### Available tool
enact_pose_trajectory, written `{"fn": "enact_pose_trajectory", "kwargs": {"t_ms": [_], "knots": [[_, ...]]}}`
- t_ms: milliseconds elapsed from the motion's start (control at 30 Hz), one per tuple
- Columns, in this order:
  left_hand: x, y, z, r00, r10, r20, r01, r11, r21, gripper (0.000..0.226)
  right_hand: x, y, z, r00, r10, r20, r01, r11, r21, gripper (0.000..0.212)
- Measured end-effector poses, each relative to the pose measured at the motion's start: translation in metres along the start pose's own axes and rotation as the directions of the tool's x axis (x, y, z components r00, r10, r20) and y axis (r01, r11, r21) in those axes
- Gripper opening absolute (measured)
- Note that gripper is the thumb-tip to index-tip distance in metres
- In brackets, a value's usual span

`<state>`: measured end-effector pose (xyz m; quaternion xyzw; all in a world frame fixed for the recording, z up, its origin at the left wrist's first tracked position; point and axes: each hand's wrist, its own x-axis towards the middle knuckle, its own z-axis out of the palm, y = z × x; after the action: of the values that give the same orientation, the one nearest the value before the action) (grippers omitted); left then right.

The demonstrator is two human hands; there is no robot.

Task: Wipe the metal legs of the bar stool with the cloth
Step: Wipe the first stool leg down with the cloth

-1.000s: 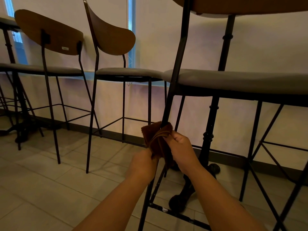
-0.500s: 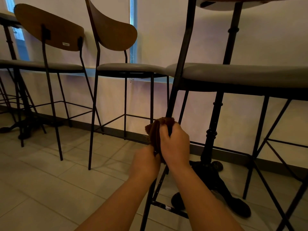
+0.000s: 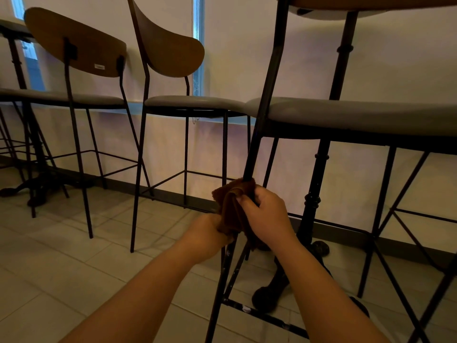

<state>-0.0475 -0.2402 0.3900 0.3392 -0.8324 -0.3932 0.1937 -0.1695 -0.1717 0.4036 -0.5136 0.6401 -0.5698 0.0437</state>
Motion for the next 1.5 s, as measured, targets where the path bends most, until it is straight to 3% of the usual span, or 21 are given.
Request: {"fn": "enact_pose_trajectory", "kwargs": {"t_ms": [133,233,333,400,533,767,1033,1233,1367,1433,1500], "knots": [[-0.002,0.007,-0.033,0.995,-0.006,0.096,-0.015,0.976,0.215,0.014,-0.003,0.002,-0.007,0.990,0.083,0.110,-0.104,0.973,0.208,0.012],[0.003,0.019,-0.056,0.999,0.017,-0.037,-0.004,0.944,0.329,0.025,-0.006,0.003,-0.007,0.984,0.102,0.149,-0.141,0.949,0.281,0.017],[0.007,0.031,-0.060,0.953,0.159,-0.257,-0.123,0.981,0.152,0.028,-0.009,0.004,-0.003,0.983,0.109,0.145,-0.150,0.940,0.307,0.022],[0.013,0.037,-0.055,0.929,0.246,-0.278,-0.245,0.969,0.038,0.031,-0.012,0.005,0.000,0.984,0.115,0.139,-0.153,0.940,0.306,0.024],[0.026,0.056,-0.051,0.907,0.360,-0.219,-0.382,0.922,-0.067,0.037,-0.016,0.011,0.006,0.982,0.122,0.146,-0.160,0.944,0.289,0.025],[0.042,0.080,-0.048,0.937,0.344,-0.066,-0.350,0.918,-0.185,0.022,-0.016,0.021,0.013,0.989,0.106,0.102,-0.129,0.959,0.253,0.014],[0.048,0.074,-0.048,0.929,0.365,-0.055,-0.367,0.898,-0.243,0.008,-0.023,0.022,0.045,0.975,0.005,-0.224,0.015,0.996,0.088,0.022],[0.049,0.072,-0.053,0.923,0.384,-0.010,-0.370,0.883,-0.290,0.013,-0.028,0.032,0.033,0.998,0.038,-0.045,-0.025,0.964,0.266,0.021],[0.046,0.072,-0.052,0.924,0.382,-0.020,-0.365,0.866,-0.343,0.011,-0.033,0.043,0.026,0.986,0.113,0.123,-0.155,0.887,0.434,0.025],[0.046,0.071,-0.050,0.922,0.386,-0.027,-0.367,0.850,-0.377,0.010,-0.039,0.050,0.030,0.980,0.149,0.134,-0.193,0.880,0.434,0.024],[0.045,0.070,-0.047,0.920,0.390,-0.047,-0.375,0.838,-0.397,0.010,-0.045,0.055,0.039,0.981,0.191,0.035,-0.193,0.932,0.306,0.023]]}}
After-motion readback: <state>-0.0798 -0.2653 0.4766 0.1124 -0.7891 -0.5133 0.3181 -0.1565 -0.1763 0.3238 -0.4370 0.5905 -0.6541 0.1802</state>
